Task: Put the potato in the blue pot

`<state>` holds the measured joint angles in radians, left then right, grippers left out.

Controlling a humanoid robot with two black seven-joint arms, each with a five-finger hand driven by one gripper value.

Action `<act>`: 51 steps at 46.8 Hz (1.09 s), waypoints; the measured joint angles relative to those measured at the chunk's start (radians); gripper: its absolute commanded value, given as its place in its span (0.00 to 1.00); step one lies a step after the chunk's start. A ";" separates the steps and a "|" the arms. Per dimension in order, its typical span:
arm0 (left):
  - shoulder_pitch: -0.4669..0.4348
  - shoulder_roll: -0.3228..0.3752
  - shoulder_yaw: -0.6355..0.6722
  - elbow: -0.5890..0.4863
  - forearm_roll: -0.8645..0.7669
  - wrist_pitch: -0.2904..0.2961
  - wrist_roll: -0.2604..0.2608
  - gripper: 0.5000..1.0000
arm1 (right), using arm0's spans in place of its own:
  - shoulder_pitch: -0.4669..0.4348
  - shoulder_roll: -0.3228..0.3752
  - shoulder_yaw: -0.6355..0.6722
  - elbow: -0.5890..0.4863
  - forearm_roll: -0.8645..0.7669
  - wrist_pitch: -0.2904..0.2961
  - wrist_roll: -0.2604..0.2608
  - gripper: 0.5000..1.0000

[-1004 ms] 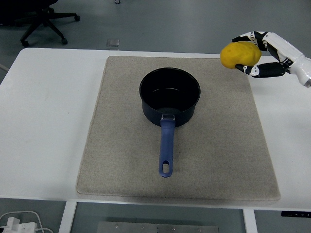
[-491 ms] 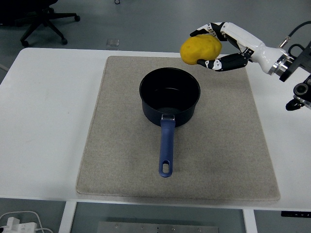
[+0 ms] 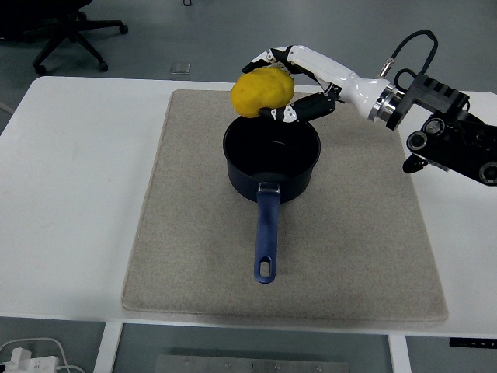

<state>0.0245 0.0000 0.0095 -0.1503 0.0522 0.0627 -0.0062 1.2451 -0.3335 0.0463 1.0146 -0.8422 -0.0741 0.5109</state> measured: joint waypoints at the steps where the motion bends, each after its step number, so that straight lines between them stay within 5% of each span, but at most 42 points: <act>1: 0.000 0.000 0.000 0.000 0.000 0.000 0.000 0.99 | 0.004 0.013 -0.008 -0.008 0.000 0.000 0.000 0.00; 22: 0.000 0.000 0.000 0.000 0.000 0.000 0.000 0.99 | 0.008 0.175 -0.105 -0.216 -0.006 -0.003 0.014 0.00; 51: 0.000 0.000 0.001 0.000 0.000 0.000 0.000 0.99 | -0.014 0.141 -0.161 -0.253 -0.006 0.003 0.056 0.00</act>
<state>0.0246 0.0000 0.0100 -0.1503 0.0522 0.0631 -0.0061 1.2306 -0.1925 -0.1151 0.7613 -0.8483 -0.0707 0.5665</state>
